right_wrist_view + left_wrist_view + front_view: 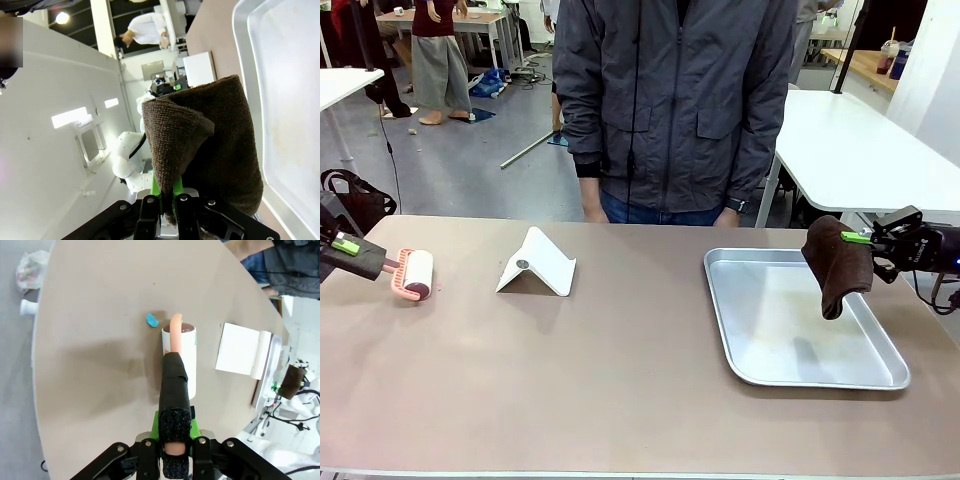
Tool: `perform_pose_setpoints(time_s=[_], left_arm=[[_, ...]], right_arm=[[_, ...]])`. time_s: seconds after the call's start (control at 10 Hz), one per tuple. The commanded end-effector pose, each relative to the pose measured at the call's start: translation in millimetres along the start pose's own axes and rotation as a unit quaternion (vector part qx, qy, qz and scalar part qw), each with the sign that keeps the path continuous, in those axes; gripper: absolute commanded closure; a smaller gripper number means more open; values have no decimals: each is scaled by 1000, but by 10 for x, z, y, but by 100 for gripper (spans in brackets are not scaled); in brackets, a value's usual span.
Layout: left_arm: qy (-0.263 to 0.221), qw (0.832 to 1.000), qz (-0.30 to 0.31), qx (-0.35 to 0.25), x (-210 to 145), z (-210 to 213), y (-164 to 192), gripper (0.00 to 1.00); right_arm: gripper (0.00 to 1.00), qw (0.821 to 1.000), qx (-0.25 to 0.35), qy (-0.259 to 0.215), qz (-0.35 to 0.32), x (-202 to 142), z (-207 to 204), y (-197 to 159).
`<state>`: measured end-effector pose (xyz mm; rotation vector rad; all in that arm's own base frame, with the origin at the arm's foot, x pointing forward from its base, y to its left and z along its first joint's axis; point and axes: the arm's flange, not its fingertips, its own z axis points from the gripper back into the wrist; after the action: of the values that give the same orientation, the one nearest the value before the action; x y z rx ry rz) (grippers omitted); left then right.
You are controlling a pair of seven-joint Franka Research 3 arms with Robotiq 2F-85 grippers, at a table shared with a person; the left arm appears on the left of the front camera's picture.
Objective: Clean the surface of the table.
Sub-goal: Clean the area not pointed to by the person.
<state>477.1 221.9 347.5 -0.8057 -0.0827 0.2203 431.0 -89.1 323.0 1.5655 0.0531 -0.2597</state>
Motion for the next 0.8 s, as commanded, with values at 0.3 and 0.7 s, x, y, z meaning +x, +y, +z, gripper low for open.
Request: perform_pose_setpoints(time_s=[0.3,0.7], left_arm=[[65,997,-14,41,107,-609,-84,90],[71,997,-35,24,210,-817,-275,90]], right_arm=[[100,1000,2,1,2,-19,-12,20],[100,1000,2,1,2,-19,-12,20]])
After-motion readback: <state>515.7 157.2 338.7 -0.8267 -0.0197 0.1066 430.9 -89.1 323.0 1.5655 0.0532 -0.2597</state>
